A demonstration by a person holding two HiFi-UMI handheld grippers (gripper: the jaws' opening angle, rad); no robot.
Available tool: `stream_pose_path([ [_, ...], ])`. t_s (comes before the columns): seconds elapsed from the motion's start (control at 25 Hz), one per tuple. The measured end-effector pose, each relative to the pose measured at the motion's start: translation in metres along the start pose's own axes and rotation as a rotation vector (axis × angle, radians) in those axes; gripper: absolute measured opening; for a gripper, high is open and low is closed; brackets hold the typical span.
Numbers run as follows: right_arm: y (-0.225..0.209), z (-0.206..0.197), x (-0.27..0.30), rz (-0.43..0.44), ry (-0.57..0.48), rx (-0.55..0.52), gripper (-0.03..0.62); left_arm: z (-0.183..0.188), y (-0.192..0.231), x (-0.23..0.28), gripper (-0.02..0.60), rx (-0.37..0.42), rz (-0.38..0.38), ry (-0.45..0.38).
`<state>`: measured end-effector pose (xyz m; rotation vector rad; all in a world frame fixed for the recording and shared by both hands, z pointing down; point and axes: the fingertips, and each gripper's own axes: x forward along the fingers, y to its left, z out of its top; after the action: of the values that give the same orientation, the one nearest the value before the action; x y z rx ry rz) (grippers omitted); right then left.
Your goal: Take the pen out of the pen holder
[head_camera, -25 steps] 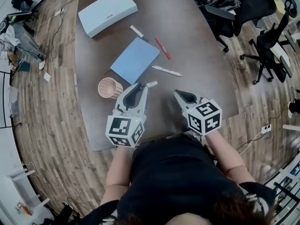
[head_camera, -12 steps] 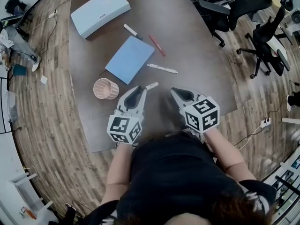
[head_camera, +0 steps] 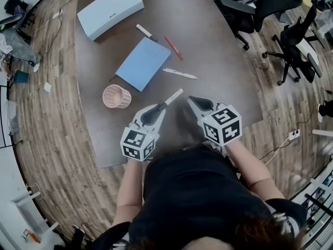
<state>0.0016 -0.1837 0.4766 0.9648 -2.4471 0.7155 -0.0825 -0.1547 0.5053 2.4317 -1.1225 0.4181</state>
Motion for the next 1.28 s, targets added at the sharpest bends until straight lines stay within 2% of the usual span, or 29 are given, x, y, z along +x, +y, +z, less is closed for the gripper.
stream_pose_path([
  [0.16,0.001,-0.003,0.001,0.0,0.005,0.0,0.018,-0.015,-0.002,0.002,0.087,0.082,-0.002,0.069],
  [0.32,0.001,-0.006,0.001,0.0,0.009,0.001,0.018,-0.035,-0.002,0.006,0.087,0.193,0.006,0.174],
  [0.6,-0.001,-0.011,0.001,-0.005,0.022,0.001,0.018,-0.066,0.003,0.007,0.087,0.302,0.04,0.346],
  [0.92,0.0,-0.015,0.003,-0.005,0.036,0.002,0.018,-0.077,0.007,0.008,0.089,0.295,0.023,0.437],
  [1.16,0.002,-0.015,0.003,-0.003,0.039,0.002,0.018,-0.077,0.006,0.006,0.092,0.268,0.012,0.44],
  [1.28,0.002,-0.016,0.002,-0.003,0.038,0.004,0.018,-0.076,0.005,0.006,0.127,0.251,0.001,0.427],
])
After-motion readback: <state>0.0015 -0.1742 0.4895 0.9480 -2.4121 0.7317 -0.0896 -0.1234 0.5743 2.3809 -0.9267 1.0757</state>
